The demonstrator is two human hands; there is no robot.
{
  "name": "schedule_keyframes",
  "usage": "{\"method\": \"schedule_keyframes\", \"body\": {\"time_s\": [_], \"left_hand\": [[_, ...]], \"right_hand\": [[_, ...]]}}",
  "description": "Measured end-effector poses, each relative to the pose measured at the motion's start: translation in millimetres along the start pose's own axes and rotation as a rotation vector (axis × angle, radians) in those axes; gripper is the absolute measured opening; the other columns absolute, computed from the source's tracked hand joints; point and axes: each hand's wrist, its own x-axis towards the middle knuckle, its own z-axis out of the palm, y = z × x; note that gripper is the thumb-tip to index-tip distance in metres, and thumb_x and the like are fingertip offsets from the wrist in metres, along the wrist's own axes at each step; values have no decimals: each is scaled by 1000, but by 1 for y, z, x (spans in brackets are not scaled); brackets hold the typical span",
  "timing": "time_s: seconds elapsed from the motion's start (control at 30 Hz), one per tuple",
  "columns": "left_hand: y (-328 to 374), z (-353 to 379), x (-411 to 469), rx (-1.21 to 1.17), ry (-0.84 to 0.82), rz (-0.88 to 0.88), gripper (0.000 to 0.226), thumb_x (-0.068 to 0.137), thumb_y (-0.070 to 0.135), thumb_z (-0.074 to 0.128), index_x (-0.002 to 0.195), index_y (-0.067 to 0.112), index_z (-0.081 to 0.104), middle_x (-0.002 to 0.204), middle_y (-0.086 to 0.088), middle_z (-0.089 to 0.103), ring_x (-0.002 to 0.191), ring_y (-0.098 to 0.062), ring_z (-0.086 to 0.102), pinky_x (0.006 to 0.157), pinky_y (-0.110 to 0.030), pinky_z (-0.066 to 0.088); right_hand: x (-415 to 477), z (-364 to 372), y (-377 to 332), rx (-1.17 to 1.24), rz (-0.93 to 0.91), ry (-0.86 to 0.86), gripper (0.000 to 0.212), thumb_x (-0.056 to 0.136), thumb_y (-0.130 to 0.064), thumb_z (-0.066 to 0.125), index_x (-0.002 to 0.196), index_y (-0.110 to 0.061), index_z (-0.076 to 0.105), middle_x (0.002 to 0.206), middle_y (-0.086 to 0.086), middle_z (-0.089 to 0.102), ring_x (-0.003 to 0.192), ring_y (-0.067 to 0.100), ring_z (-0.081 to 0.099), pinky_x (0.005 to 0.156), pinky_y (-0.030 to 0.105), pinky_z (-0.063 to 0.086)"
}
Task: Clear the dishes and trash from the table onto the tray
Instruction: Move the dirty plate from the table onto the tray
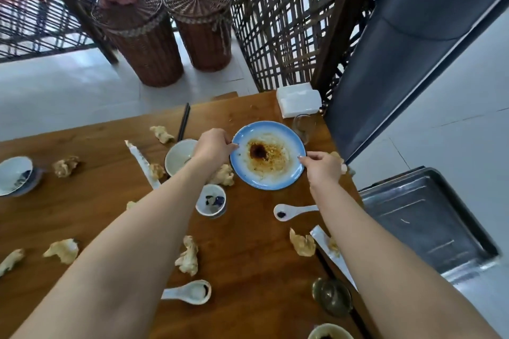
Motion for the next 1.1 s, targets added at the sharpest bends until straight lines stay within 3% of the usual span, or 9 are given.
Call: {"method": "schedule_keyframes", "body": {"time_s": [0.1,0.3,0.4,0.6,0.7,0.83,1.0,1.1], "left_hand": [[3,6,20,10,7,-8,17,90,26,65,89,10,59,79,0,55,69,-16,49,59,-27,36],[3,23,45,46,60,-82,18,90,25,65,81,11,61,72,-1,57,69,-20,54,61,-32,43],[-1,31,55,45,64,-94,19,89,25,67,77,12,61,77,-5,62,74,-24,60,66,-35,52],[-5,33,64,34,59,-72,16,89,23,67,81,10,62,69,2,53,63,-14,50,59,-28,39],[-5,34,68,26,45,-64,15,87,23,69,90,8,67,77,1,57,69,-16,53,62,-29,41],[-4,35,69,46,-4,-50,19,85,23,72,95,8,68,85,-2,60,74,-17,55,64,-28,41],[-4,32,70,103,-80,-54,24,85,28,70,100,9,70,90,-3,64,71,-13,53,50,-21,36],[-6,31,72,47,-105,-67,33,89,30,66,113,7,68,109,-8,67,82,-15,56,61,-22,41]], "right_hand": [[12,13,1,-54,10,38,32,85,-19,71,114,-8,66,115,9,66,104,25,61,84,33,51],[22,32,0,-175,-53,81,27,90,-18,65,114,-4,66,111,10,67,99,24,62,72,25,44],[27,38,0,-231,-96,82,22,91,-16,64,107,-2,69,105,11,69,83,18,57,69,23,42],[30,50,7,-311,-160,93,17,92,-15,62,89,0,71,87,13,69,69,17,54,61,28,46],[32,51,10,-319,-180,112,17,92,-14,62,93,1,71,90,12,67,75,19,58,61,26,44],[36,50,16,-323,-196,135,20,91,-16,63,103,-2,70,102,13,65,82,20,59,67,30,53],[34,45,24,-314,-198,133,29,92,-23,63,114,-6,67,108,10,62,91,20,60,72,29,55],[33,41,23,-223,-125,127,35,97,-28,54,123,-8,62,117,9,61,101,21,59,75,24,48]]}}
